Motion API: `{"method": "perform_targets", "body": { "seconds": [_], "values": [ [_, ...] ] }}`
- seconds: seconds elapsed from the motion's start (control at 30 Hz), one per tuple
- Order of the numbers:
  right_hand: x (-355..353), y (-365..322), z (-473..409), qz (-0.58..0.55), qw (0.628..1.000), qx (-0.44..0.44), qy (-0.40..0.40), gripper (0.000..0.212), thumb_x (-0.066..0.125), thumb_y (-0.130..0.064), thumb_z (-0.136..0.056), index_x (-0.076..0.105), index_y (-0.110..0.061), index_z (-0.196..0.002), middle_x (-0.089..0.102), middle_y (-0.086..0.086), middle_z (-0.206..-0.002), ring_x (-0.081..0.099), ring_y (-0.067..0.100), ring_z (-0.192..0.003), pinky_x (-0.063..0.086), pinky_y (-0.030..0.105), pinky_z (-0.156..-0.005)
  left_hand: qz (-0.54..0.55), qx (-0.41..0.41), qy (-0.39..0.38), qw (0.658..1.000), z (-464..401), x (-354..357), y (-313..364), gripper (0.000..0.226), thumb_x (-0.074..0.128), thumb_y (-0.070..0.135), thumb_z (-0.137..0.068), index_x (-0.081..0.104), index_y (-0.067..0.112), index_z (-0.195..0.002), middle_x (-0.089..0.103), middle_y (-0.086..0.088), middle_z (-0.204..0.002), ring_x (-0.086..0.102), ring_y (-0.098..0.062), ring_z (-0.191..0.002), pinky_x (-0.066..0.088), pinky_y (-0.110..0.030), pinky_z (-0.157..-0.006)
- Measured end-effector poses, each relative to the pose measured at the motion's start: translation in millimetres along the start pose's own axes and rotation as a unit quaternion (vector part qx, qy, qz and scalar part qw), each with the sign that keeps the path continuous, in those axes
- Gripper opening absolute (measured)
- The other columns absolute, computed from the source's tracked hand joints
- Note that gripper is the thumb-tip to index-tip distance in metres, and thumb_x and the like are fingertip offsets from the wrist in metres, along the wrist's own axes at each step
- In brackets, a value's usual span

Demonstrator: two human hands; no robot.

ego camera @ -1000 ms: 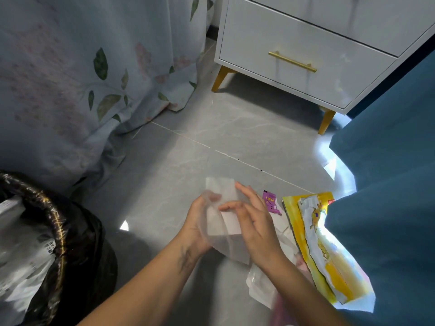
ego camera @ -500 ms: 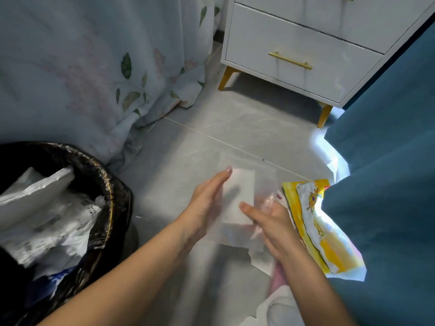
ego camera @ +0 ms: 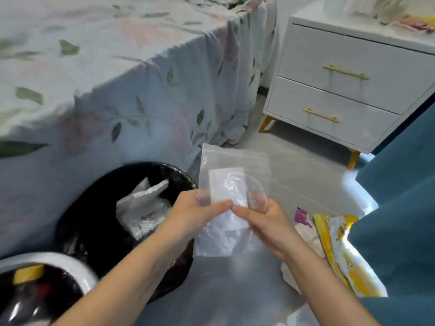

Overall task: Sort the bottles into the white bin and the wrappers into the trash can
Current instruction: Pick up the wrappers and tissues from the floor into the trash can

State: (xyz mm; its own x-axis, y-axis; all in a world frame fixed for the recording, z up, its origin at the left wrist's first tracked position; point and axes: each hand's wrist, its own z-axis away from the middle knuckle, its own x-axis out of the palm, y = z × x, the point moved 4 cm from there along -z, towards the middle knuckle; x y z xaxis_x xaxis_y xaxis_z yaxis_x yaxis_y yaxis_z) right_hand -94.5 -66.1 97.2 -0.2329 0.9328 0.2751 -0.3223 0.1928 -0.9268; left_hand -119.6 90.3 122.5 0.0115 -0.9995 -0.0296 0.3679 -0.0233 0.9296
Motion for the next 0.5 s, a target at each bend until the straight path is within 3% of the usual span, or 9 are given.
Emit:
{"method": "perform_targets", "body": {
  "seconds": [0.1, 0.23, 0.33, 0.4, 0.5],
  "values": [
    [35, 10, -11, 0.062, 0.998, 0.025, -0.019, 0.028, 0.080, -0.021, -0.068, 0.069, -0.016, -0.093, 0.073, 0.004, -0.086, 0.067, 0.021, -0.077, 0.051, 0.036, -0.072, 0.007, -0.013, 0.072, 0.997, 15, -53, 5, 0.013, 0.072, 0.011, -0.081, 0.074, 0.002, -0.091, 0.075, -0.007, -0.076, 0.068, -0.014, -0.059, 0.050, -0.021, -0.050],
    [48, 36, -21, 0.037, 0.996, 0.085, -0.015, 0.003, 0.063, -0.014, -0.088, 0.063, -0.014, -0.090, 0.068, 0.003, -0.077, 0.064, 0.016, -0.060, 0.057, 0.028, -0.061, 0.001, -0.064, 0.162, 0.985, 15, -121, -12, 0.009, 0.073, 0.005, -0.079, 0.069, 0.000, -0.084, 0.069, -0.001, -0.053, 0.063, -0.009, -0.041, 0.047, -0.016, -0.040],
    [36, 54, -27, 0.050, 0.993, 0.102, 0.017, 0.014, 0.058, -0.016, -0.091, 0.061, -0.011, -0.079, 0.062, 0.004, -0.072, 0.057, 0.015, -0.055, 0.053, 0.025, -0.055, -0.023, -0.161, 0.173, 0.971, 10, -146, -51, 0.016, 0.074, 0.009, -0.080, 0.063, 0.004, -0.070, 0.059, 0.002, -0.040, 0.053, -0.008, -0.030, 0.039, -0.014, -0.034],
    [24, 64, -30, 0.065, 0.991, 0.109, 0.033, 0.019, 0.057, -0.018, -0.092, 0.059, -0.012, -0.074, 0.060, 0.003, -0.069, 0.054, 0.014, -0.052, 0.050, 0.022, -0.050, -0.045, -0.226, 0.192, 0.954, 2, -155, -81, 0.021, 0.080, 0.012, -0.074, 0.061, 0.002, -0.076, 0.062, -0.004, -0.048, 0.057, -0.014, -0.038, 0.045, -0.020, -0.040],
    [2, 72, -31, 0.086, 0.988, 0.118, 0.054, 0.019, 0.057, -0.017, -0.092, 0.059, -0.011, -0.075, 0.060, 0.003, -0.068, 0.054, 0.012, -0.050, 0.049, 0.020, -0.048, -0.150, -0.233, 0.210, 0.938, -24, -161, -99, 0.048, 0.086, 0.012, -0.063, 0.063, -0.001, -0.103, 0.069, -0.020, -0.094, 0.068, -0.033, -0.083, 0.058, -0.043, -0.071]
  ]
}}
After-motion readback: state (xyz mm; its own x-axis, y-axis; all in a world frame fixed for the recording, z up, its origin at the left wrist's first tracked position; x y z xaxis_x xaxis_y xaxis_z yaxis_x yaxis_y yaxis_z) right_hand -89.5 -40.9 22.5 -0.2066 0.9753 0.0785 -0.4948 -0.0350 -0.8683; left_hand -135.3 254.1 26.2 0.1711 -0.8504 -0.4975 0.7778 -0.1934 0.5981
